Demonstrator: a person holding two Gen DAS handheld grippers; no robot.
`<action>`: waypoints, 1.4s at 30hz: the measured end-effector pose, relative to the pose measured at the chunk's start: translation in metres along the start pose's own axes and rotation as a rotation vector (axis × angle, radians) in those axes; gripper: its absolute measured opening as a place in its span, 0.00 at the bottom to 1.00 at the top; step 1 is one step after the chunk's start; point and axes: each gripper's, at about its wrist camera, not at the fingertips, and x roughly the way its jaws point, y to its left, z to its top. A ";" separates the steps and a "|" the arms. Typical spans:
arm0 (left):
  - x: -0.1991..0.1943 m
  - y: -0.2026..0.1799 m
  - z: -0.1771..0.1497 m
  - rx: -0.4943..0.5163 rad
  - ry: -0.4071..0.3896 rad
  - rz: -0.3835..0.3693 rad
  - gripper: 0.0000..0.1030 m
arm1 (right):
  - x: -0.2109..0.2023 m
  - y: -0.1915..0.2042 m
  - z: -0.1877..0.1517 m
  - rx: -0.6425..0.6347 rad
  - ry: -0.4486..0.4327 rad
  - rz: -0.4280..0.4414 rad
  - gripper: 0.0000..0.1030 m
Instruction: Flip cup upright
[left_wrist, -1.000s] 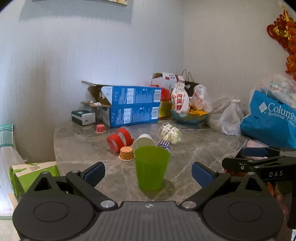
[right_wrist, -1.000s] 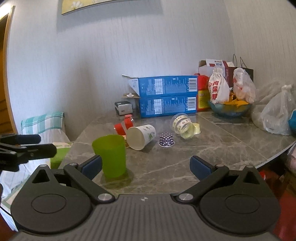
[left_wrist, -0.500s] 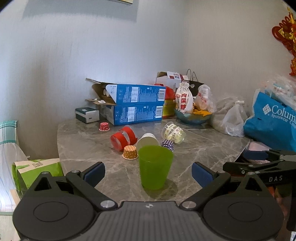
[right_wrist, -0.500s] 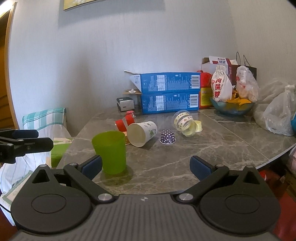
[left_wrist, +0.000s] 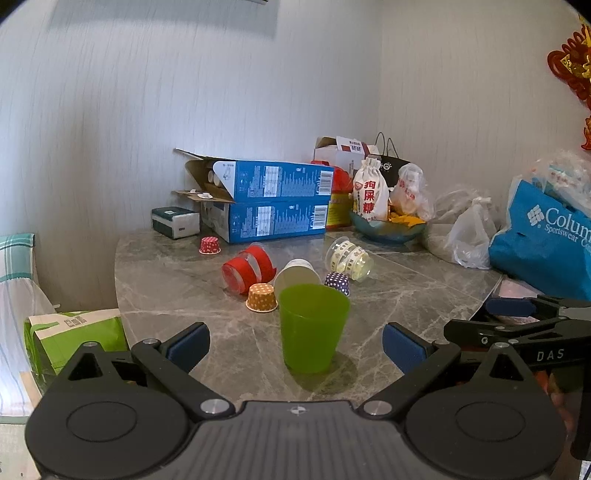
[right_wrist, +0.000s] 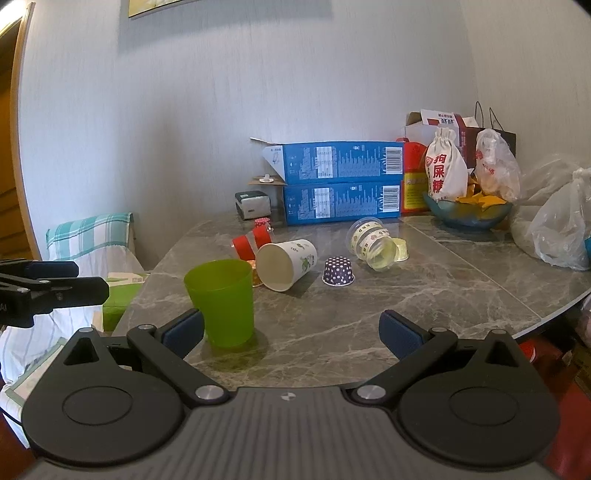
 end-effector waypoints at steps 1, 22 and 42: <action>0.000 0.000 0.000 0.001 0.000 0.001 0.98 | 0.000 0.000 0.000 0.000 0.000 0.000 0.99; 0.004 -0.002 -0.001 -0.002 0.014 -0.005 0.98 | 0.004 0.000 -0.002 -0.005 0.000 0.004 0.99; 0.007 -0.002 -0.004 -0.011 0.014 -0.009 0.98 | 0.007 0.001 -0.002 -0.006 0.008 0.004 0.99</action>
